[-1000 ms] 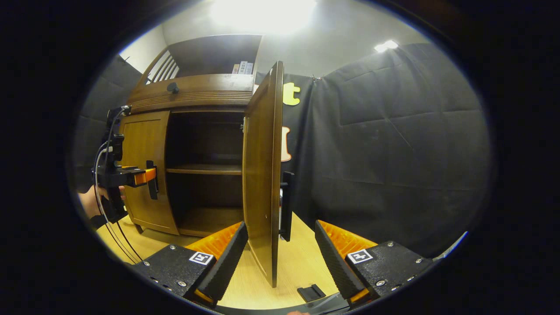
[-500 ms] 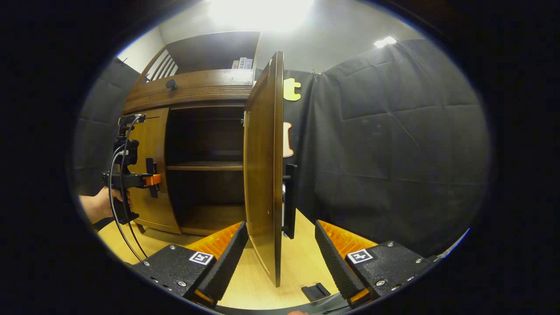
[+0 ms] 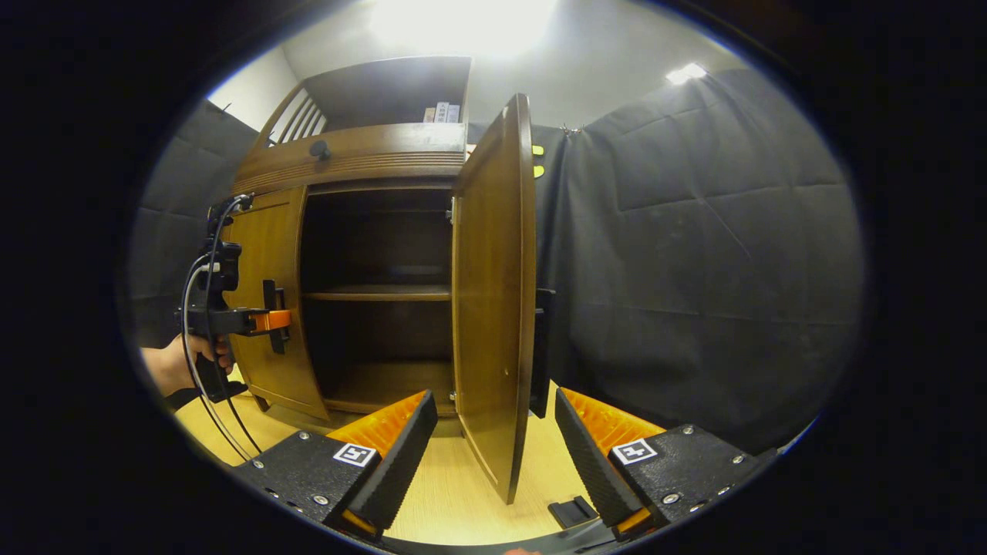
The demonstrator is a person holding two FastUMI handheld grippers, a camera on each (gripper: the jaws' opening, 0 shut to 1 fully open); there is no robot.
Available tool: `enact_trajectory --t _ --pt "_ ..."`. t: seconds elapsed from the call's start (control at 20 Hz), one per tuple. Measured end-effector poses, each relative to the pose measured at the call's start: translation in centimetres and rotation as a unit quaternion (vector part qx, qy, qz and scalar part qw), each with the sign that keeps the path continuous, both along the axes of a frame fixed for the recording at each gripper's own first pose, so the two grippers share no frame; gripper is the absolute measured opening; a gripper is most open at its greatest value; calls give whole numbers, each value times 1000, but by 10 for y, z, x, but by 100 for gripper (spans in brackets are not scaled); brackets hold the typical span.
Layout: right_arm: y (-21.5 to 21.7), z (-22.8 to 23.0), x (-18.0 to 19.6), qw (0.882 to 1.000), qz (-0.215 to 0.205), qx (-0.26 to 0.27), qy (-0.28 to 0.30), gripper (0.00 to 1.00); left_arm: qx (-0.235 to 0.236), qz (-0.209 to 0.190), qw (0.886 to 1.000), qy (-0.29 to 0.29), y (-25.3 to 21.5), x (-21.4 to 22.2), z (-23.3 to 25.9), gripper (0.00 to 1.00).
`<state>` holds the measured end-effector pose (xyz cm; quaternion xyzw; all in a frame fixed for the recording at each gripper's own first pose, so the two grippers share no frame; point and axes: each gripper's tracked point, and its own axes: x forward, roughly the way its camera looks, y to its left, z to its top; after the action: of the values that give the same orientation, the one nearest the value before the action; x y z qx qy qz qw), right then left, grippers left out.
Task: Open the right door of the double-door shoe cabinet with the right hand, and open the left door with the left hand.
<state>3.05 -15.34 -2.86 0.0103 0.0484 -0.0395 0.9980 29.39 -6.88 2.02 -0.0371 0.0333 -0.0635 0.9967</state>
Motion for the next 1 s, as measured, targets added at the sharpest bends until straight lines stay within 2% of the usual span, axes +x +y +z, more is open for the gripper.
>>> enact_trajectory --t 0.3,0.75,0.8,0.9,1.0 --pt "16 1 -3 1000 18 9 -1 95 -5 -12 1000 9 7 -33 0 27" --pt "38 5 -13 999 46 19 -4 95 -15 0 1000 9 33 -72 0 27" --pt "46 6 -16 999 50 19 -5 95 -16 2 1000 9 37 -77 1 23" --pt "52 8 -17 998 59 20 -7 94 -18 7 1000 8 46 -85 1 27" --pt "62 9 -16 997 69 18 -7 94 -20 12 1000 7 53 -94 2 17"
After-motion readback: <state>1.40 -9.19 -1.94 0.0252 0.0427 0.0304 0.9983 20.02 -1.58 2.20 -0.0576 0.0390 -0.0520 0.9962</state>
